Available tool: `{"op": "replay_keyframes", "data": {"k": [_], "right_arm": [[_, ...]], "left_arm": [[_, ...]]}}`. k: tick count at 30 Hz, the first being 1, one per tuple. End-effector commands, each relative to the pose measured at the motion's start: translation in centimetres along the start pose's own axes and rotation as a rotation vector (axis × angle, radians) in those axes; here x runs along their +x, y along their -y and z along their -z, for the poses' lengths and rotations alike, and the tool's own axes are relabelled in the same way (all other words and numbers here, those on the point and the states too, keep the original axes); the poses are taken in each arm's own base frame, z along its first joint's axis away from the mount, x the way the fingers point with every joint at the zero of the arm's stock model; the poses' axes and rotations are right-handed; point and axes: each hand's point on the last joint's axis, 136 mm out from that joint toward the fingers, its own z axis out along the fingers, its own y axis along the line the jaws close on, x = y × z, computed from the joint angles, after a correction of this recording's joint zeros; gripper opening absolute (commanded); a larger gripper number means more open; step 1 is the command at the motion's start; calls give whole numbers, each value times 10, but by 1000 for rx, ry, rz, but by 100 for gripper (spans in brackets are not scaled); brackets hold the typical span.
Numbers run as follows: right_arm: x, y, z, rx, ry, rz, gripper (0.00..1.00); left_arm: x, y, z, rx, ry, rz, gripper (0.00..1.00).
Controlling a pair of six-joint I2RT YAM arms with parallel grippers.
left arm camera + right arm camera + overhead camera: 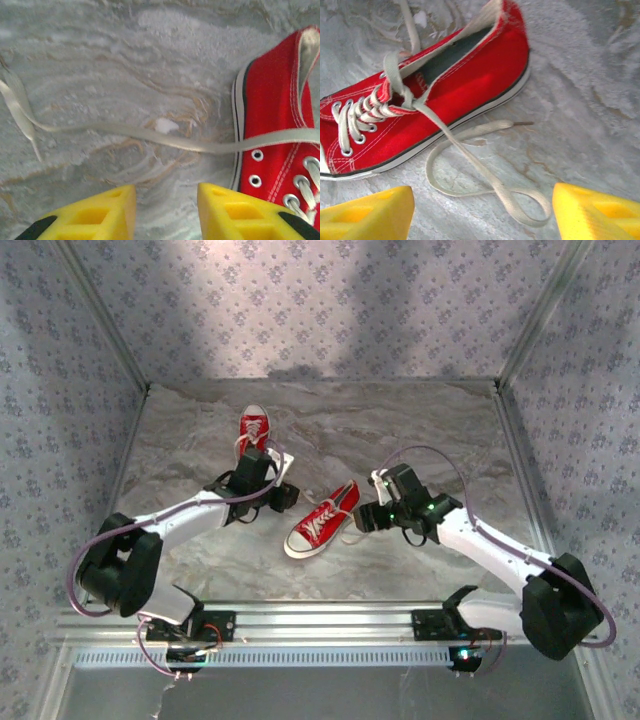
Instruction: Tie the shoes
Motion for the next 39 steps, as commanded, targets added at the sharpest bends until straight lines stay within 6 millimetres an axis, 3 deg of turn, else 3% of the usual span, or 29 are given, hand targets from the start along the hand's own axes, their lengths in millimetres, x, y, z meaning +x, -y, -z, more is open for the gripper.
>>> {"op": "replay_keyframes", "data": {"k": [1,6,12,19,21,25,32,35,39], "right_arm": [[7,-6,-9,13,-45,141,80],[9,-9,-19,-4,-90,152,81],[14,-12,-39,19,-149,193,80],[19,16,-46,139,-178,95,73],[23,14,-47,125,-188,78,66],[29,18,-49,142,-206,50,38],[3,27,-30,168,-104,4,12],[-2,27,-29,152,-98,-6,9],[-6,26,-24,149,-79,-6,1]], "left_arm": [[30,-1,8,-59,-83,67,33],[58,-13,5,-129,-167,146,30],[73,-11,-2,-124,-210,194,28],[90,6,-14,-70,-247,208,28],[93,15,-16,-47,-254,197,27],[101,31,-17,-8,-265,194,27],[100,65,-17,80,-250,166,28],[93,58,-11,34,-223,153,33],[68,34,18,-94,-117,115,44]]}}
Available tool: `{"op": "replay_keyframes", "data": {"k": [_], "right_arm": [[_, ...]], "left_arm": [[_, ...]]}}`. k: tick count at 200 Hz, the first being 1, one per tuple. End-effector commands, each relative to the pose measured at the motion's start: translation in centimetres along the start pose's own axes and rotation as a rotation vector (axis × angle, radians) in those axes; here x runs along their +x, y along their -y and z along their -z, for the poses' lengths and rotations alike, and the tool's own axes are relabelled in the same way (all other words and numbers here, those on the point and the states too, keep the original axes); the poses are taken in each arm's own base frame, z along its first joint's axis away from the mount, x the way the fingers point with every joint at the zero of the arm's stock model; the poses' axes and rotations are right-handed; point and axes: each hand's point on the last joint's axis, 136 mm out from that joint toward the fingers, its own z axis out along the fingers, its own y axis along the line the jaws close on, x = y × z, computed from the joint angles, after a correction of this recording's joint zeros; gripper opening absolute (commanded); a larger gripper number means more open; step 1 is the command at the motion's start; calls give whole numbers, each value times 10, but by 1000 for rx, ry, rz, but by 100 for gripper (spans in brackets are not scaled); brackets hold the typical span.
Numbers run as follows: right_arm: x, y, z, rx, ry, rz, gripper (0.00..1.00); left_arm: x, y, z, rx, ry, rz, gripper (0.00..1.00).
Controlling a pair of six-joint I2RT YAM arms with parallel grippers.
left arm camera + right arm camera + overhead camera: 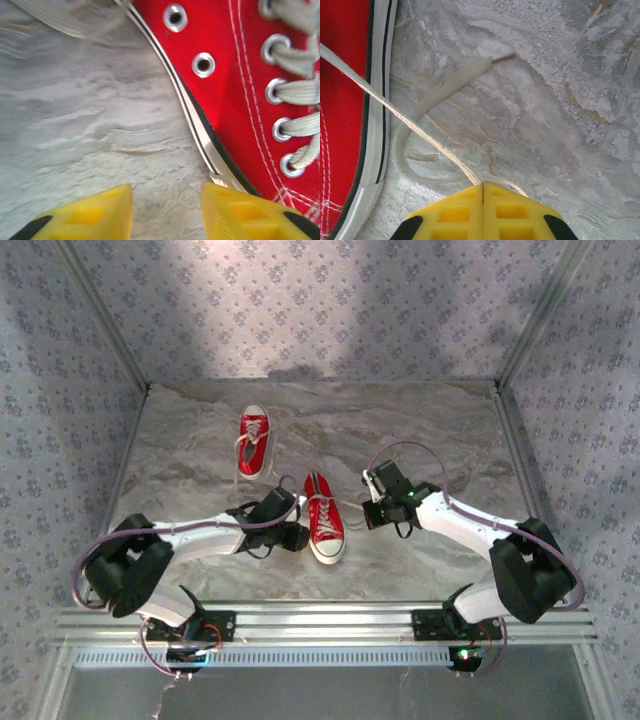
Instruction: Tie the shoes
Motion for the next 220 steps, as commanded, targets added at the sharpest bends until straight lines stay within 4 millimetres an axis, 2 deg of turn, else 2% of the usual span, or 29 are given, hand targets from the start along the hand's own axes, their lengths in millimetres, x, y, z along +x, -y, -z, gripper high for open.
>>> {"op": "replay_keyframes", "data": {"k": [1,17,36,54,77,87,101,134,149,157,186,220], "right_arm": [[-10,-3,14,-10,34,-4,0],[-14,-5,21,-21,62,-5,0],[-18,-7,29,-33,85,-7,0],[-18,-5,32,-21,94,-10,0],[-18,-2,34,-11,104,-29,0],[-18,-4,34,-22,112,-26,0],[-16,-3,34,-25,112,-31,0],[-14,-3,35,-41,116,-34,0],[-16,-3,36,-52,122,-40,0],[-17,-4,37,-57,125,-40,0],[-17,-3,38,-65,122,-46,0],[-17,-1,41,-68,131,-57,0]], "left_arm": [[-28,-21,38,-112,129,-6,49],[-42,-50,55,-209,163,64,56],[-52,-91,66,-329,142,237,56],[-58,-99,60,-346,116,309,52],[-72,-84,40,-263,89,345,42],[-81,-67,28,-162,101,290,36],[-89,-49,18,-42,125,177,35],[-80,-24,15,143,137,-230,40],[-75,-17,15,208,146,-347,43],[-73,-13,14,234,147,-411,49],[-87,-21,4,247,147,-446,50],[-84,-13,-5,326,99,-489,50]]}}
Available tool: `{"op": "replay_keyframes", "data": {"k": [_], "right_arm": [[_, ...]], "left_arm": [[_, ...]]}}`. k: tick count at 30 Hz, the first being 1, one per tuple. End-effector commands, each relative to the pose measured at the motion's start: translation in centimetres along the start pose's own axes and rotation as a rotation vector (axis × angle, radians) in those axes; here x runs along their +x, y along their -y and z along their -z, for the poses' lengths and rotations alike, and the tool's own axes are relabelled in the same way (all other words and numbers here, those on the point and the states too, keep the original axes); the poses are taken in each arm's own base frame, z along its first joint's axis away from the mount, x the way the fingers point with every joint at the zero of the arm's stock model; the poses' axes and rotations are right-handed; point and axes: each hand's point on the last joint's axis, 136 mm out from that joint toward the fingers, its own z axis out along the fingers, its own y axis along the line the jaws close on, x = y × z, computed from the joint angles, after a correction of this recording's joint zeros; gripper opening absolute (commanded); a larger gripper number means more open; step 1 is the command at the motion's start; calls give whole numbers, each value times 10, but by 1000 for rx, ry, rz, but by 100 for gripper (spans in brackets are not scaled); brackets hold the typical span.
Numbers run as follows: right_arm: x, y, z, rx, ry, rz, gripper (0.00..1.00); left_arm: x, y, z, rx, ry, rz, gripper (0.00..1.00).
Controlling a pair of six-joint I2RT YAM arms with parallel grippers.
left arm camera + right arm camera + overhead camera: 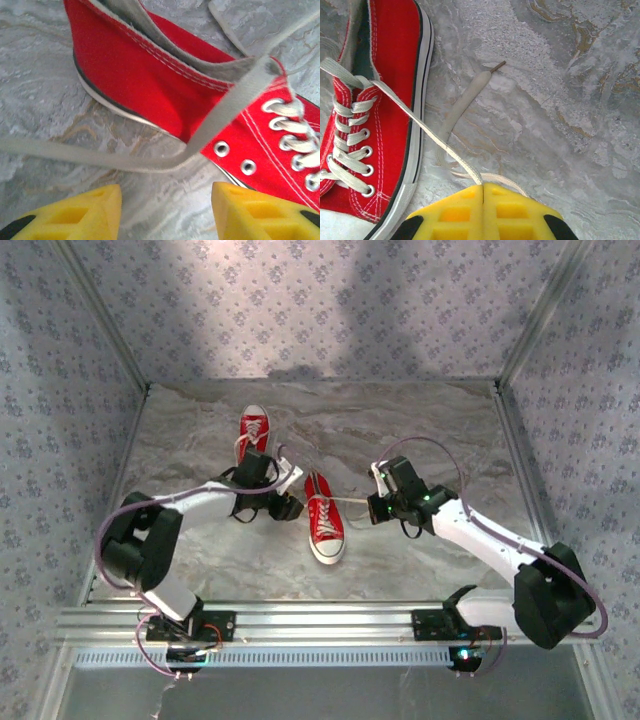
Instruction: Tie the shoes
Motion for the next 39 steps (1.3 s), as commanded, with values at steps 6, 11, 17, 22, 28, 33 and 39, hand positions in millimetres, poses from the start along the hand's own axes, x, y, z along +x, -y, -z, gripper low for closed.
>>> {"op": "replay_keyframes", "data": {"k": [6,11,17,22,28,33,39], "right_arm": [[4,2,6,-19,1,-32,0],[5,2,8,-20,2,-32,0],[6,4,10,-17,7,-41,0],[5,6,13,-10,16,-46,0],[3,5,18,-13,37,-53,0],[2,-2,19,-50,58,-50,0],[4,-7,14,-78,56,-50,0]], "left_arm": [[-19,7,-7,101,27,-125,51],[-18,9,-15,142,-16,-126,49],[-16,15,-18,179,-40,-137,39],[-16,18,-16,185,-52,-133,12],[-22,18,-3,141,-34,-87,0],[-33,32,10,141,10,-58,0],[-40,37,20,133,42,49,0]]}}
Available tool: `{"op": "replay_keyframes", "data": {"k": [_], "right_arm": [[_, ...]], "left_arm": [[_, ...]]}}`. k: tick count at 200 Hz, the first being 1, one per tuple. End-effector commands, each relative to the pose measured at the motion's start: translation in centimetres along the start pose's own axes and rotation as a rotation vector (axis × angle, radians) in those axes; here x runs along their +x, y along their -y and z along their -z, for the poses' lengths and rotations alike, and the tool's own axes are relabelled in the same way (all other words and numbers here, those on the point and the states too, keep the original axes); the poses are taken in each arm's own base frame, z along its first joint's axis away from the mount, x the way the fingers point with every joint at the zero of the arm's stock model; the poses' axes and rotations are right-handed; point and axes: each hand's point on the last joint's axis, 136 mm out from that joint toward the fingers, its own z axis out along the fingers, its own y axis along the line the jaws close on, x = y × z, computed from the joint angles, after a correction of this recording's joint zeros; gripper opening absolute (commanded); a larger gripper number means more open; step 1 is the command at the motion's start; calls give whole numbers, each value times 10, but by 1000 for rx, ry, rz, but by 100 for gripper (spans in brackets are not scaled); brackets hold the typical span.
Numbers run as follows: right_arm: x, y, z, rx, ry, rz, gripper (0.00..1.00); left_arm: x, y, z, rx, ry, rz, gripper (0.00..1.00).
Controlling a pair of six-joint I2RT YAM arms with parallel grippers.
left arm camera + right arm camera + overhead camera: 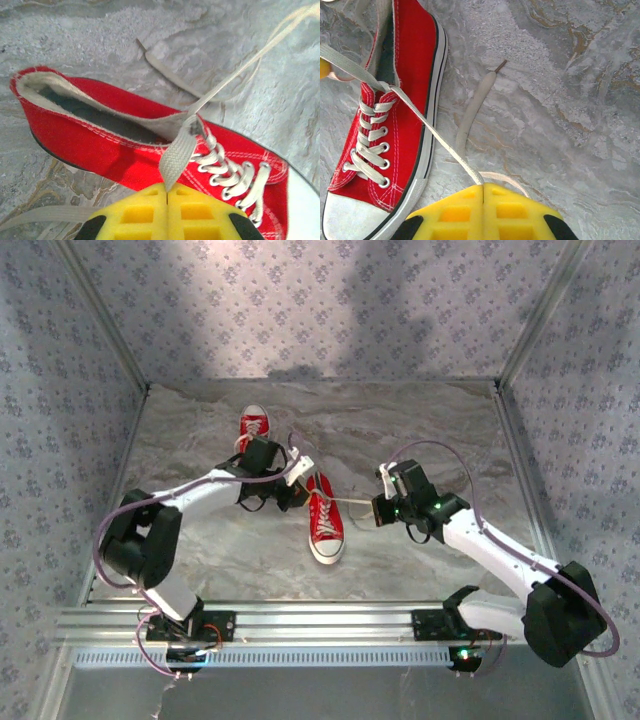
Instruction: Tie the shoes
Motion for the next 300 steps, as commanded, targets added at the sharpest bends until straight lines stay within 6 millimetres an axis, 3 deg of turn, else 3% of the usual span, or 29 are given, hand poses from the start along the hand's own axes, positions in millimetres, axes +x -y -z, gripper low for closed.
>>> {"op": "replay_keyframes", "data": {"k": [1,17,48,60,72,80,100,113,138,162,229,240,242,255,300], "right_arm": [[4,-8,-2,-42,-4,-13,0],[7,-21,-5,-103,-15,-7,0],[21,-69,-4,-325,-57,86,0],[25,-77,-2,-345,-55,122,12],[23,-70,-1,-285,-35,129,42],[17,-56,0,-202,0,116,56],[-4,0,10,88,132,-67,67],[-9,26,15,188,166,-253,62],[-12,38,1,202,122,-421,51],[-16,34,-22,215,-14,-513,42],[-14,12,-96,315,-231,-614,44],[-8,13,-103,336,-259,-618,44],[-19,10,-104,328,-241,-621,44],[-22,9,-110,336,-243,-619,44],[-12,16,-129,393,-294,-631,43]], "left_arm": [[-2,7,6,11,23,104,0],[-6,13,6,33,54,141,0],[-16,17,10,40,131,197,0],[-19,16,10,38,153,206,0],[-21,16,11,38,171,210,0],[-22,15,10,38,175,210,0],[-20,13,7,34,169,218,0],[-20,13,5,40,169,218,0],[-21,15,2,45,166,212,0],[-23,19,2,51,179,208,0],[-19,21,5,47,194,211,0],[-19,21,6,46,196,211,0],[-19,21,6,47,195,212,0],[-18,21,6,45,196,210,0],[-15,21,5,45,195,209,0]]}}
